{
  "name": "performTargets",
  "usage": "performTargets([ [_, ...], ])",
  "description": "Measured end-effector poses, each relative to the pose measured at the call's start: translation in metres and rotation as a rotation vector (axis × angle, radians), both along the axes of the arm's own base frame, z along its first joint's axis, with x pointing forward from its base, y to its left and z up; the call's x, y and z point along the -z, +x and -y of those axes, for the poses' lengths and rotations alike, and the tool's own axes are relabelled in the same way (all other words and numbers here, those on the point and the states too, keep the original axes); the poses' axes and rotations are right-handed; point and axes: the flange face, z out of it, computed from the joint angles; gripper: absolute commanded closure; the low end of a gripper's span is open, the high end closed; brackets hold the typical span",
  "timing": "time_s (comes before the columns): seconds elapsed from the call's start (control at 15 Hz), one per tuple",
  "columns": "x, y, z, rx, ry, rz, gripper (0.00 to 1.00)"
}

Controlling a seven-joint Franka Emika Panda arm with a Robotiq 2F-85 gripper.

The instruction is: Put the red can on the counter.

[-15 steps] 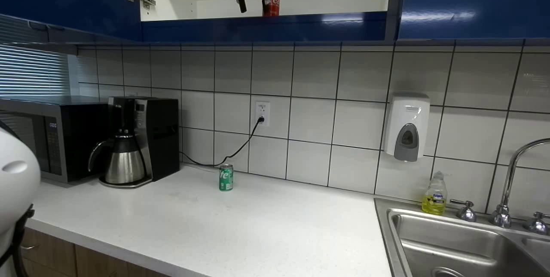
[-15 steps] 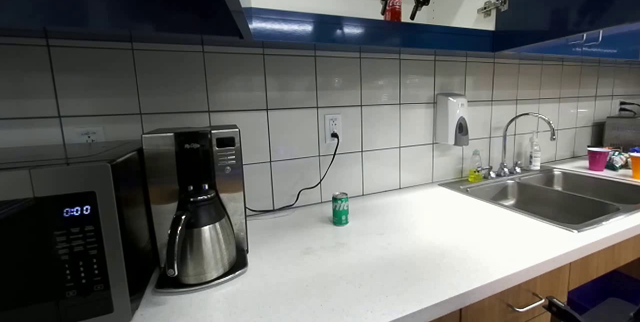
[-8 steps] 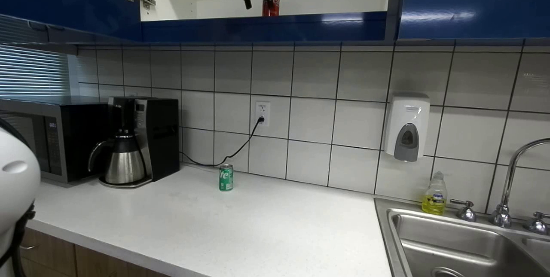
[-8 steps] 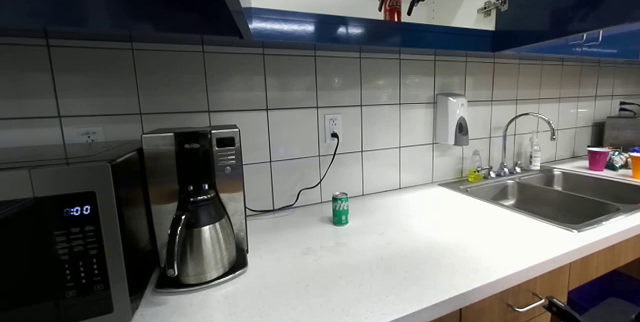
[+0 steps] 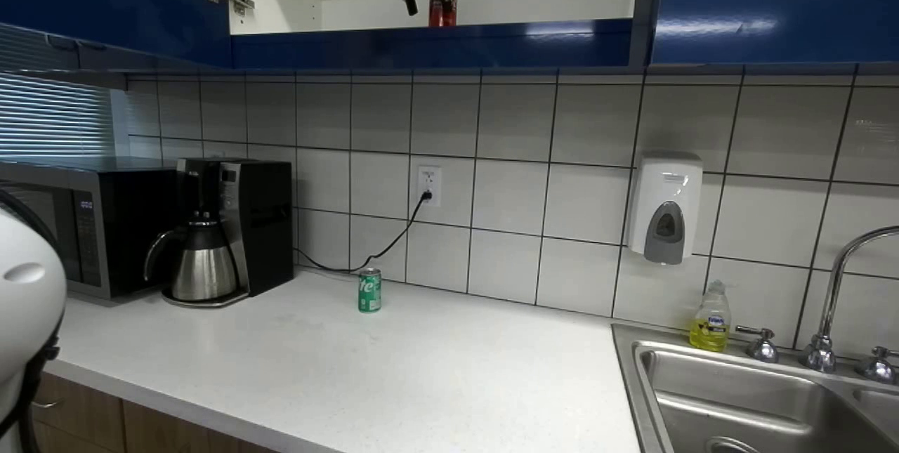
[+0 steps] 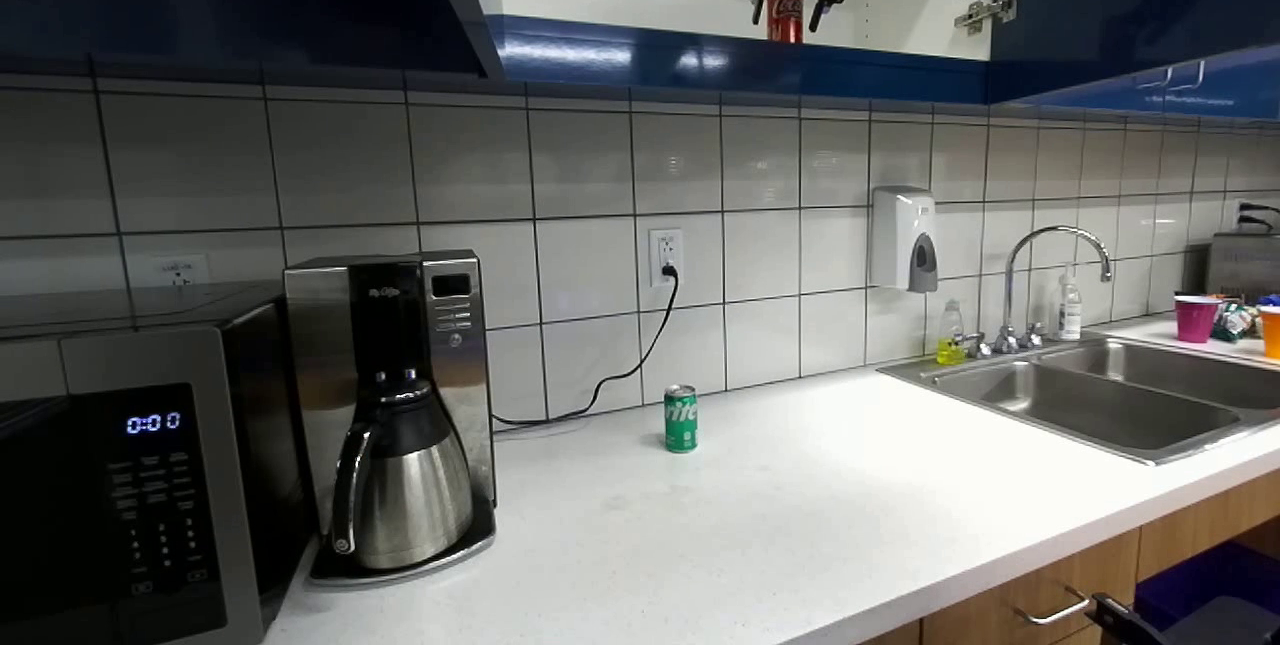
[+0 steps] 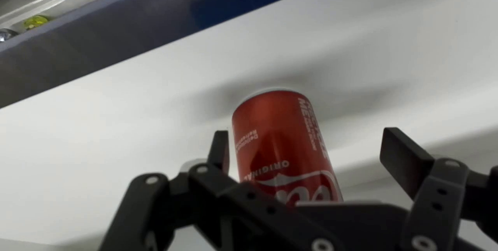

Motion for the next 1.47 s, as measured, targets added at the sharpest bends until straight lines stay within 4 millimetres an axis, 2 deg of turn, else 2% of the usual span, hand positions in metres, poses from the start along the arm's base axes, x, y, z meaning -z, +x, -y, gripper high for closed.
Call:
performTargets([
  [0.47, 0.005, 0.014, 0.001, 0.014, 0.001, 0.001, 0.00],
  [1.07, 0.001, 0.017, 0.012, 0.044, 0.003, 0.017, 0.00],
  [1.13, 0.001, 0.018, 0.012, 0.044, 0.003, 0.018, 0.17],
  [1.2, 0.000, 0.019, 0.012, 0.044, 0.003, 0.019, 0.28],
  [1.47, 0.000, 0.021, 0.012, 0.044, 0.001, 0.022, 0.59],
])
